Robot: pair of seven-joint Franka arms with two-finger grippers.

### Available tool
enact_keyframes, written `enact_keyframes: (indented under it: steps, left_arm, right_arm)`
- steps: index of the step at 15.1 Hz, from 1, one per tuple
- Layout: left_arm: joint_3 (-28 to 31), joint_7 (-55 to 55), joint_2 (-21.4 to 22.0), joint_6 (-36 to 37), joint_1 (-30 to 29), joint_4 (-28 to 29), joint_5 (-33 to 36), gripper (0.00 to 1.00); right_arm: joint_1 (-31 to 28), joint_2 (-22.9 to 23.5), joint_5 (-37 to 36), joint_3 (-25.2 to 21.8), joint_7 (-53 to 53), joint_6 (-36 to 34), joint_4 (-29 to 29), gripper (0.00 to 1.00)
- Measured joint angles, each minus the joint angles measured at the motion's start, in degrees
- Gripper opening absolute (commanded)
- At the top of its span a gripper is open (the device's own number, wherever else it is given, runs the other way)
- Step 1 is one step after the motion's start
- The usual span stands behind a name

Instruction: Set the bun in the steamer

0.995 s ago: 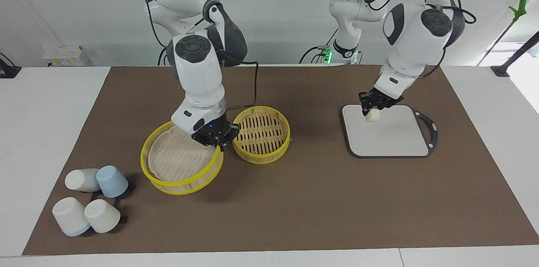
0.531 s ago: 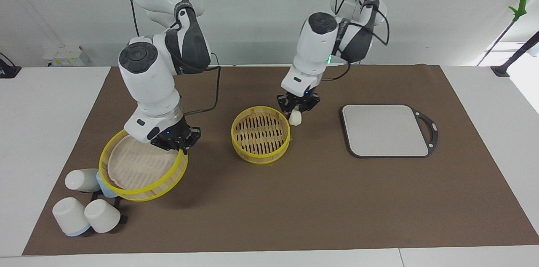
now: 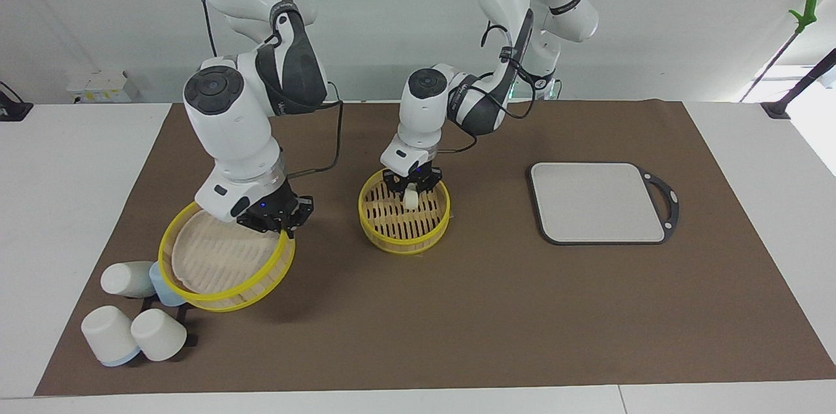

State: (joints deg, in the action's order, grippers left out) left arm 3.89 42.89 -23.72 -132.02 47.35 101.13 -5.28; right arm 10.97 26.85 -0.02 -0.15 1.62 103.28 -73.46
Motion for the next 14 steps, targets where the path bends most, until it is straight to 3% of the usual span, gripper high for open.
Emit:
enact_keyframes:
  steps: [3,4,10,14]
  left_arm:
    - [0.1,1.5,-0.1,-1.0,0.0,0.0,0.0,0.9]
    - [0.1,2.3,-0.1,-1.2,0.0,0.0,0.0,0.94]
    - [0.5,3.9,0.6,0.5,0.6,-0.3,0.0,0.98]
    - [2.0,1.8,7.8,11.2,-3.6,-1.3,0.0,1.0]
  right_arm:
    - [0.0,0.0,0.2,0.0,0.0,0.0,-0.1,0.0]
    - [0.0,0.0,0.3,0.0,0.0,0.0,-0.1,0.0]
    - [0.0,0.0,1.0,0.0,0.2,0.1,-0.2,0.0]
    - [0.7,0.0,1.1,0.2,3.8,0.3,-0.5,0.0]
